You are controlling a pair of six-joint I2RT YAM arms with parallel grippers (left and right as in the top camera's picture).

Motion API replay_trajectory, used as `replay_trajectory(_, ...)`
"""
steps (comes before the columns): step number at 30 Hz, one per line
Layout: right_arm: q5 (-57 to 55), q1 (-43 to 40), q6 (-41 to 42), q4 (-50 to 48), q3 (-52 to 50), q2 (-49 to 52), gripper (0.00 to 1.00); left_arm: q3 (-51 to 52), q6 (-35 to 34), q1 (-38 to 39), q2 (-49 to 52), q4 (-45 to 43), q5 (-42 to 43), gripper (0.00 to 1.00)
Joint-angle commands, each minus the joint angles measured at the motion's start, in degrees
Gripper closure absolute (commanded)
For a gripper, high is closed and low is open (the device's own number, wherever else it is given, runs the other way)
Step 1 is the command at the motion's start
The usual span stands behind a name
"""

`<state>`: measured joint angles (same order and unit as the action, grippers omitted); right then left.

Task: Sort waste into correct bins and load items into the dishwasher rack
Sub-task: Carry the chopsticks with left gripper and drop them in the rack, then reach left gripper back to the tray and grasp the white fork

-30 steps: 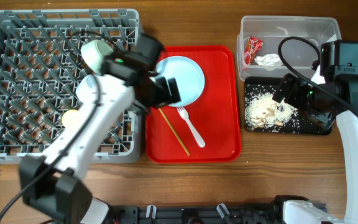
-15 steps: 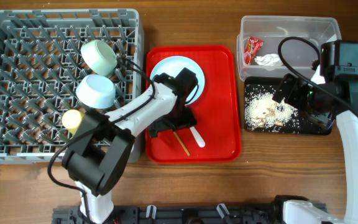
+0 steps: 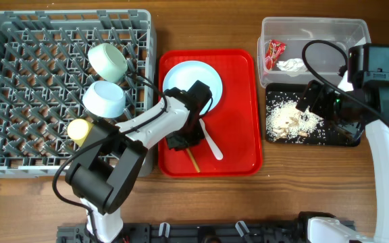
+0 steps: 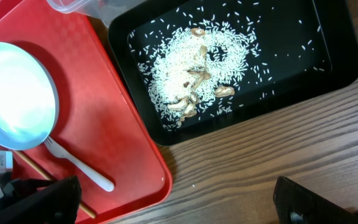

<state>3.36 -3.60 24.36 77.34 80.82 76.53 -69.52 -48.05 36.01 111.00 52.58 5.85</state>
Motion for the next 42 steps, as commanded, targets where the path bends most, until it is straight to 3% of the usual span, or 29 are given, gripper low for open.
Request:
replay_trajectory(1,-0.8,-0.2,-0.3,0.1,-0.3,-0.2,0.0,1.9,-0.4,0.1,1.2,-0.7,-1.4,0.87)
replay_trajectory(4,-0.8,-0.2,-0.4,0.3,-0.3,-0.2,0.0,1.9,-0.4,0.1,1.2,-0.7,-1.4,0.96)
replay_trajectory(13,-0.8,-0.2,-0.3,0.8,-0.3,-0.2,0.0,1.7,2.0,0.1,-4.5,0.2,-1.9,0.96)
replay_trajectory(20,-0.8,-0.2,-0.3,0.7,-0.3,-0.2,0.0,-4.3,17.0,-2.9,-18.6,4.8,-3.1,0.96)
replay_trajectory(23,-0.8,-0.2,-0.3,0.7,-0.3,-0.2,0.0,-7.5,28.3,-9.4,-23.6,8.6,-5.4,0.96)
replay_trajectory(27,-0.8,-0.2,-0.4,0.7,-0.3,-0.2,0.01,-7.4,37.0,-19.1,-23.5,8.9,-7.4,0.96)
replay_trajectory(31,-0.8,-0.2,-0.3,0.7,-0.3,-0.2,0.0,-7.4,37.6,-24.1,-20.6,7.9,-7.4,0.96)
replay_trajectory(38,-0.8,-0.2,-0.4,0.8,-0.3,-0.2,0.0,-7.4,37.6,-25.4,-14.8,6.5,-7.4,0.95)
replay_trajectory(39,-0.8,-0.2,-0.4,0.8,-0.3,-0.2,0.0,-7.4,37.6,-25.4,-14.6,6.5,-7.4,0.92)
replay_trajectory(40,-0.8,-0.2,-0.4,0.8,-0.3,-0.2,0.0,-7.4,37.6,-25.4,-14.6,6.5,-7.4,0.75)
replay_trajectory(42,-0.8,-0.2,-0.3,0.7,-0.3,-0.2,0.0,-7.4,37.6,-25.4,-14.6,6.4,-7.4,0.32)
